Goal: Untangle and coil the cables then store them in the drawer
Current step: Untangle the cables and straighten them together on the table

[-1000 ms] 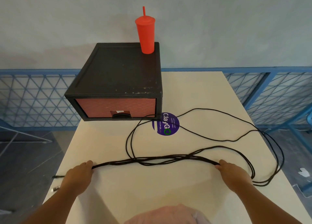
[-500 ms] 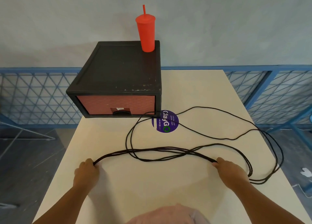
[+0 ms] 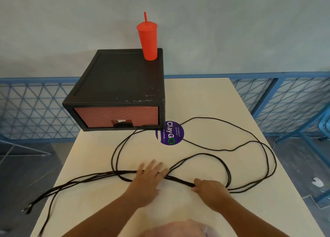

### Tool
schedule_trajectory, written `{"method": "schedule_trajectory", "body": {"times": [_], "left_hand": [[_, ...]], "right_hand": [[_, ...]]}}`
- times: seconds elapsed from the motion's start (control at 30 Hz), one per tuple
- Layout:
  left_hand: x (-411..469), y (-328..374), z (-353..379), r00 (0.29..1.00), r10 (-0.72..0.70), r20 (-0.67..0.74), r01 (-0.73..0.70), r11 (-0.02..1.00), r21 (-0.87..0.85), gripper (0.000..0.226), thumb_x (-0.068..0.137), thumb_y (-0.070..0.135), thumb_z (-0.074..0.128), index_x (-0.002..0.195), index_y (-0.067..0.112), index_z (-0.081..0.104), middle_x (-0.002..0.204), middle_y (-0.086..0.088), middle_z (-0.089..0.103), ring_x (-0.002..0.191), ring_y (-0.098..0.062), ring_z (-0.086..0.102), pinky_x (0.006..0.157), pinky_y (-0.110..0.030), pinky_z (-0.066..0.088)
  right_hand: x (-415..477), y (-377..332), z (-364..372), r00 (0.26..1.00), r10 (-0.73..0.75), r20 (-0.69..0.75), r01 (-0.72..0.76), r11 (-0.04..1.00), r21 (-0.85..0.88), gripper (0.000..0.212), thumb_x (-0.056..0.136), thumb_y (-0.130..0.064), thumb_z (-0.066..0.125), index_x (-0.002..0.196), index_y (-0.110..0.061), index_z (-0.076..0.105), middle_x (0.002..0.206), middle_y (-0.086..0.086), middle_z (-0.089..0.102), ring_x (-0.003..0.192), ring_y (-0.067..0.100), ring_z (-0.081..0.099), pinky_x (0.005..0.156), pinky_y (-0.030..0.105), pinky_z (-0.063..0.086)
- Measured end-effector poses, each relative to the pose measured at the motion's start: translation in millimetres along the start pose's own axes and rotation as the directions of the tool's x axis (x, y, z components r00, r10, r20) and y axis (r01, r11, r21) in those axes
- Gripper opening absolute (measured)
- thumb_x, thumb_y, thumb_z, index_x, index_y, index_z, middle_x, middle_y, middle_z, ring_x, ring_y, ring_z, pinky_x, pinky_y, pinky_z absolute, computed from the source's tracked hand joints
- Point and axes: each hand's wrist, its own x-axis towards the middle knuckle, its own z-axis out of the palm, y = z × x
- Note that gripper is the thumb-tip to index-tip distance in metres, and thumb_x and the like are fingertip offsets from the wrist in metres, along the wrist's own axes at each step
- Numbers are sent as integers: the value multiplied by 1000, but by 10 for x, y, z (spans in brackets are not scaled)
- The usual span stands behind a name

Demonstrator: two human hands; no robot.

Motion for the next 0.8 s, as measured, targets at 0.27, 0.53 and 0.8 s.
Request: {"method": "schedule_trajectory", "body": {"times": [0.27,0.53,0.8], "left_hand": [[312,515,-258,974,192,122,-147,942,-303,42,97,34,29,129,10,40,120,-12,58,105,-30,55,90,-38,38],[431,286,-382,969,148,197,-136,988,-70,44,99,42,28,117,6,45,112,-16,60,99,-35,58,71,-37,37],[508,-36,-481,964,59,260,-33,994,-103,41,100,41,27,120,10,45,113,-12,61,103,-28,58,74,-32,35]], "right_hand": [[117,-261,-24,990,-99,-97,106,992,68,64,90,-62,11,123,-20,45,112,7,64,98,29,61,70,29,35],[251,-211,-197,978,-192,-83,186,980,-72,47,97,-48,22,113,-11,46,107,10,64,84,29,57,63,30,31],[383,3,-378,992,-109,-64,103,991,-89,36,98,-45,28,109,-14,44,106,11,64,95,31,60,68,31,34]]}}
